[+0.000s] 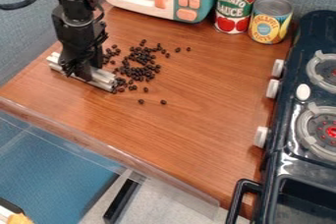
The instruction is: Sweep into pile
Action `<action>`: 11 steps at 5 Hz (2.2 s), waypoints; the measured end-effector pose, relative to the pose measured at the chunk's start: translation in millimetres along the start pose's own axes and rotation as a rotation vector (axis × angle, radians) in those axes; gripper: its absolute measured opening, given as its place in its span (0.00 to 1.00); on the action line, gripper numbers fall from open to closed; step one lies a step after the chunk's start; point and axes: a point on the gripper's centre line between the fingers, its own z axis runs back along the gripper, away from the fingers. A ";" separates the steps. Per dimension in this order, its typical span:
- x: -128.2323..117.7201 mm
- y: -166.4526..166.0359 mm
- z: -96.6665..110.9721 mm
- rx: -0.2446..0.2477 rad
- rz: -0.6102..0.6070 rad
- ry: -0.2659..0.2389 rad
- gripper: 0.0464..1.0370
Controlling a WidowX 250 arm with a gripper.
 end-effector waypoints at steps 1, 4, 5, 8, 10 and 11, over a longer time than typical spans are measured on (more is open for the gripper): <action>-0.2 -12.7 -1.0 -0.011 0.008 -0.004 0.30; -0.3 -38.2 -3.0 -0.033 0.011 -0.017 0.30; 0.2 -44.6 -3.0 -0.039 0.020 -0.014 0.30; -6.9 -59.0 11.4 -0.084 0.017 0.017 0.30; -10.9 -46.9 57.1 -0.185 -0.017 0.047 0.30; -27.1 -25.6 73.7 -0.207 -0.049 0.064 0.30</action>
